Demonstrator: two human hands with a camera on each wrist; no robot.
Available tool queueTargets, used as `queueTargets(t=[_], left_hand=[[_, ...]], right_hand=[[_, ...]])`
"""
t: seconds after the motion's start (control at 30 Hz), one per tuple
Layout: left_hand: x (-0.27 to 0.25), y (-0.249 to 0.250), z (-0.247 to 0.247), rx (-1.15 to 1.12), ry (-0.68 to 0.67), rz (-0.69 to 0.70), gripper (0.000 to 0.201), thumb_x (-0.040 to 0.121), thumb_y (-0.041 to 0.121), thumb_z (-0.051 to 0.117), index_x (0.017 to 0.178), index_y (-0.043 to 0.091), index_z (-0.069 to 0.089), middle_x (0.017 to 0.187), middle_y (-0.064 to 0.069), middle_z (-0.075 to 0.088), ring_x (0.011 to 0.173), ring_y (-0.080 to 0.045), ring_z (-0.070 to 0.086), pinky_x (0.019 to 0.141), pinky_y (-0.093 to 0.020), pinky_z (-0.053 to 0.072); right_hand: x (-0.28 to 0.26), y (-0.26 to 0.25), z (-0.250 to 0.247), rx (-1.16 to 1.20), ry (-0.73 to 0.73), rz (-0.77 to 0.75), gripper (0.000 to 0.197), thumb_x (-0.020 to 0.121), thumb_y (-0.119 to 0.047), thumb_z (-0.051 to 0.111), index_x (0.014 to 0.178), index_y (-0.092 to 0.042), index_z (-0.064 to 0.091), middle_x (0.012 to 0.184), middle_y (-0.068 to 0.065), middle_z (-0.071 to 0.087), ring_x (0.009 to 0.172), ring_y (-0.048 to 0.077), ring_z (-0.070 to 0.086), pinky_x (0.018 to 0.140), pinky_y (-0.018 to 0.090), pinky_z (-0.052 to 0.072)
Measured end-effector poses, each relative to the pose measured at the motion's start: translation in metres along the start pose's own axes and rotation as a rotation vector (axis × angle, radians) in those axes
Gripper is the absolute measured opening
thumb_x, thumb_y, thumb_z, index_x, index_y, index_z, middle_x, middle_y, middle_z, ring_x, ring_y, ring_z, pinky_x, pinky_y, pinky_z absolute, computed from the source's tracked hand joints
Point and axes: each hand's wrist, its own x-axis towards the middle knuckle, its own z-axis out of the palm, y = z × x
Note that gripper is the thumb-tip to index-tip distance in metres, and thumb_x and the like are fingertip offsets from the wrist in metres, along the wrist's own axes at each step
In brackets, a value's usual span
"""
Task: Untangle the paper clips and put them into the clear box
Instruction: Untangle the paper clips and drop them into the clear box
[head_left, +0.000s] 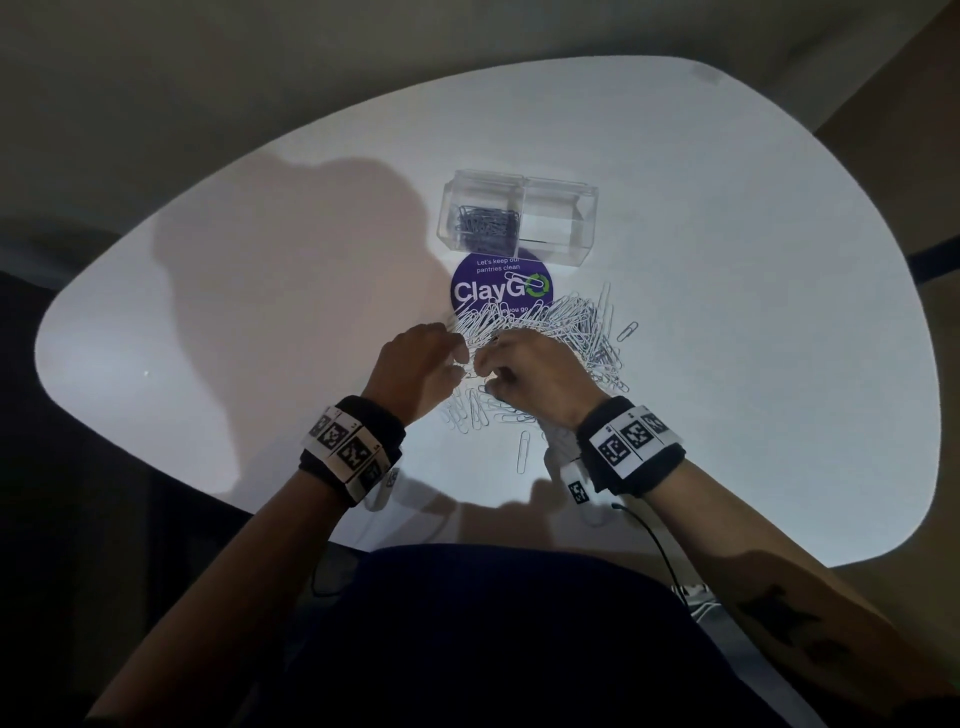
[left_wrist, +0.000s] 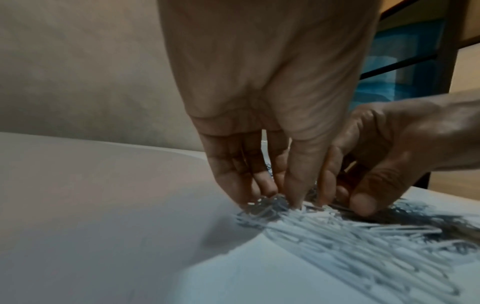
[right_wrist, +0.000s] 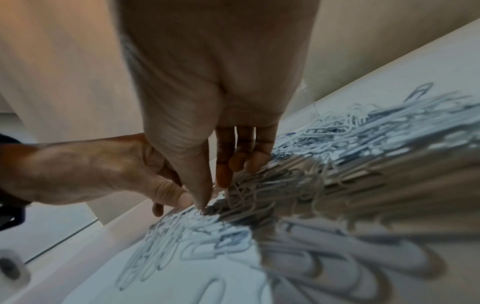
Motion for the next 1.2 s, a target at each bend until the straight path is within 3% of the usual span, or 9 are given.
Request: queueTargets(t=[0.17,0.27,0.33,0.5,0.57,0.7,0.9,1.1,1.2], left_hand=[[0.001,-0.005,0.0,-0.057,0.019,-0.005,0.007,0.076,0.013,0.062,0.082,0.016,0.065,0.079,0.004,0.055,0.078,-0.024,0.057,0.065,-0.03,0.036],[0.001,-0.01,0.0,-0.102,0.046,-0.02,0.01,0.072,0.016,0.059,0.081,0.017,0.064,0.078,0.002,0.062,0.075,-0.026,0.058,0.064,-0.031,0.04],[0.002,-0.011,-0.001,-0.132,0.08,-0.039,0.011,0.072,0.011,0.062,0.082,0.015,0.066,0.079,-0.003,0.068,0.075,-0.028,0.06,0.066,-0.034,0.046],[0.004,-0.009,-0.001,-0.096,0.162,-0.09,0.011,0.074,0.006,0.064,0.081,0.014,0.066,0.079,-0.006,0.07,0.073,-0.03,0.062,0.061,-0.029,0.038],[0.003,-0.01,0.001,-0.082,0.158,-0.079,0.008,0.075,0.009,0.066,0.082,0.014,0.066,0.08,-0.005,0.069,0.074,-0.03,0.062,0.061,-0.029,0.04],[-0.001,-0.01,-0.001,-0.101,0.148,-0.085,0.017,0.075,0.015,0.067,0.09,0.02,0.064,0.087,0.004,0.062,0.078,-0.02,0.06,0.066,-0.031,0.043],[-0.008,-0.005,0.006,0.067,0.046,0.014,0.015,0.079,0.039,0.07,0.087,0.028,0.065,0.091,0.01,0.059,0.095,-0.014,0.052,0.072,-0.033,0.043],[-0.006,-0.005,0.014,0.095,0.066,0.006,0.012,0.084,0.034,0.068,0.09,0.024,0.065,0.094,0.007,0.061,0.098,-0.016,0.054,0.071,-0.033,0.045],[-0.004,-0.006,0.01,-0.015,0.067,-0.066,0.007,0.083,0.032,0.065,0.083,0.026,0.061,0.089,0.01,0.06,0.092,-0.014,0.054,0.069,-0.029,0.037]], right_hand=[[-0.001,0.005,0.001,-0.039,0.019,0.009,0.01,0.078,-0.024,0.075,0.079,-0.023,0.065,0.084,-0.008,0.057,0.086,0.015,0.055,0.061,0.032,0.049],[-0.003,0.003,-0.001,-0.062,0.056,0.064,0.012,0.08,-0.026,0.071,0.072,-0.022,0.062,0.08,-0.008,0.055,0.082,0.014,0.053,0.059,0.029,0.046],[-0.001,0.002,0.0,-0.027,0.069,0.055,0.007,0.08,-0.023,0.069,0.075,-0.024,0.064,0.08,-0.009,0.057,0.081,0.012,0.053,0.06,0.029,0.047],[0.005,-0.004,0.009,-0.002,0.033,-0.018,0.011,0.086,-0.025,0.069,0.096,-0.026,0.073,0.099,-0.007,0.066,0.1,0.018,0.06,0.066,0.031,0.048],[0.007,-0.006,0.011,-0.038,0.042,-0.025,0.004,0.083,-0.021,0.07,0.086,-0.024,0.072,0.095,-0.006,0.066,0.098,0.019,0.061,0.062,0.029,0.046],[0.007,-0.006,0.013,-0.042,0.086,-0.026,0.016,0.073,-0.008,0.062,0.063,-0.018,0.054,0.079,-0.005,0.059,0.076,0.02,0.058,0.051,0.029,0.045],[0.004,-0.005,0.009,-0.028,0.113,0.044,0.009,0.07,-0.01,0.066,0.068,-0.017,0.061,0.073,-0.009,0.048,0.071,0.019,0.055,0.051,0.029,0.045],[0.001,-0.001,0.006,-0.042,0.098,0.079,0.006,0.072,-0.014,0.069,0.072,-0.018,0.065,0.076,-0.008,0.048,0.079,0.018,0.052,0.056,0.027,0.039],[0.001,-0.001,0.008,-0.027,0.117,0.085,0.005,0.073,-0.015,0.068,0.073,-0.018,0.064,0.076,-0.006,0.05,0.079,0.019,0.053,0.056,0.026,0.039]])
